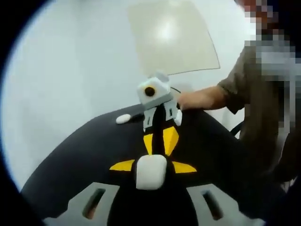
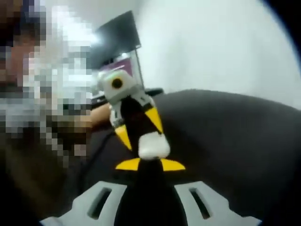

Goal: Pick up three earphones and place each one into its charging case using tactile feedback, ensure that each earphone is properly inserted and securely positioned inside the case.

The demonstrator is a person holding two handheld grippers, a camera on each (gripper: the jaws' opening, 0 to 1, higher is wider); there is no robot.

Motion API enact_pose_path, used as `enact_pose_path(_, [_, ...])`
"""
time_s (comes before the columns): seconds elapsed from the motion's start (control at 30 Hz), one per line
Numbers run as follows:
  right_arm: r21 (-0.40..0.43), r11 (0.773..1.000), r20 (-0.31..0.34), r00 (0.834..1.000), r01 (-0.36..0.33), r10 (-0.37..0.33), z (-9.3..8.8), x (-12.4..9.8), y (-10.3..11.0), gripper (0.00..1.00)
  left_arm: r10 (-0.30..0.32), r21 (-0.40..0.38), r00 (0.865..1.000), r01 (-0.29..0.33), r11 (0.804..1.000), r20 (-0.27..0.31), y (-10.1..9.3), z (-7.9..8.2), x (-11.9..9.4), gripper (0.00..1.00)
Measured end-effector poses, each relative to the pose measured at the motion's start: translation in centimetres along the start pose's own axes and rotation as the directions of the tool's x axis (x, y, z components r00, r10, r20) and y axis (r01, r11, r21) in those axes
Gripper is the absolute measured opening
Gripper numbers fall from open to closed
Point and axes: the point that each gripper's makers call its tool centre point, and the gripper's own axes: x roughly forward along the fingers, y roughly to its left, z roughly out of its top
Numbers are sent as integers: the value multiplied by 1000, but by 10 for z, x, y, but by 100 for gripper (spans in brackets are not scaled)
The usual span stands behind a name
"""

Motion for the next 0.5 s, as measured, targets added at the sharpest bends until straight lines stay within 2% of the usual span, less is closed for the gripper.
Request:
enact_pose_path(0.07, [-10,1000,-1,1000,4,-4,0,0,-1,17,-5,-3,1000,5,1000,-13,-2,-4,2,30])
enact_pose_path(0.27, [-37,999,5,1000,22,-21,1,0,-2,22,6,-3,1000,-6,1000,-13,2,-3,-2,30])
enact_pose_path(0.3, [-41,999,8,1000,27,-27,2,0,-3,26,20,-7,1000,-20,1000,1,6,0,-6,31])
enact_pose_path(0.33, [-46,998,14,999,36,-35,3,0,-4,30,40,-34,998,-38,999,45,11,9,-10,33])
enact_pose_path(0.37, [-53,998,20,999,45,-44,4,0,-5,33,79,-91,991,-69,994,110,21,20,-19,35])
enact_pose_path(0.43, [-65,995,35,997,77,-75,9,0,-9,37,148,-157,972,-119,980,184,38,34,-33,36])
enact_pose_path(0.5, [-97,989,17,993,114,-113,10,3,-11,37,244,-228,939,-190,955,243,59,42,-50,34])
